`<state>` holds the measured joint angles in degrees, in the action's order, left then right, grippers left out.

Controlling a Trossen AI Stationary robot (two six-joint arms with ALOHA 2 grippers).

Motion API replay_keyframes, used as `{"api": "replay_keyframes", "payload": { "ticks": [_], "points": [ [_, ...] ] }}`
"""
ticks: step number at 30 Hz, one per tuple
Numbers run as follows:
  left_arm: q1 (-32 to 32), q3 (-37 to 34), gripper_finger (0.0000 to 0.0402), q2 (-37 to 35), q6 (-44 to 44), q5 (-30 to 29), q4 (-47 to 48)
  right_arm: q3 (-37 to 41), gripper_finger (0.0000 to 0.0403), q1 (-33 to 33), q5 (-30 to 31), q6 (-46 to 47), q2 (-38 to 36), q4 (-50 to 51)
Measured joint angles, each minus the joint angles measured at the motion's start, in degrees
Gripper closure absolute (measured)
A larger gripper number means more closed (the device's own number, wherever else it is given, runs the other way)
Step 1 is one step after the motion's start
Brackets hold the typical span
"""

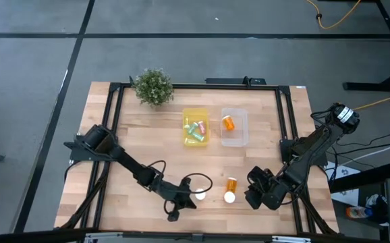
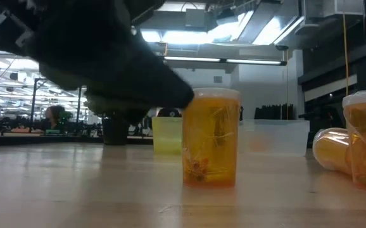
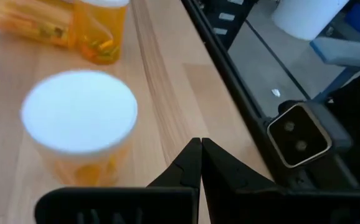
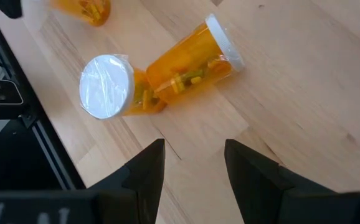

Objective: Pick and place medicine bottles into bin by pill shape (circle, oval)
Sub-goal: Move the large orange pill bottles to the center of the table

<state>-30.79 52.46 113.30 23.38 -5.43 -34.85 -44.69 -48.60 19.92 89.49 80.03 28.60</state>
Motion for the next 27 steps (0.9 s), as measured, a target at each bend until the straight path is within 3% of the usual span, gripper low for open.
{"api": "replay_keyframes", "payload": {
  "ticks": [14,27],
  "points": [
    [3.60,1.34,0.0398,3.80,-0.88,-5.03,0.00,0.02,0.0234,0.00,0.11,-0.20,0.00,0.88],
    [9.84,3.01,0.0398,3.76,-3.25,-5.05,-0.06,0.02,0.0234,0.00,0.09,-0.20,0.00,3.52]
  ]
}}
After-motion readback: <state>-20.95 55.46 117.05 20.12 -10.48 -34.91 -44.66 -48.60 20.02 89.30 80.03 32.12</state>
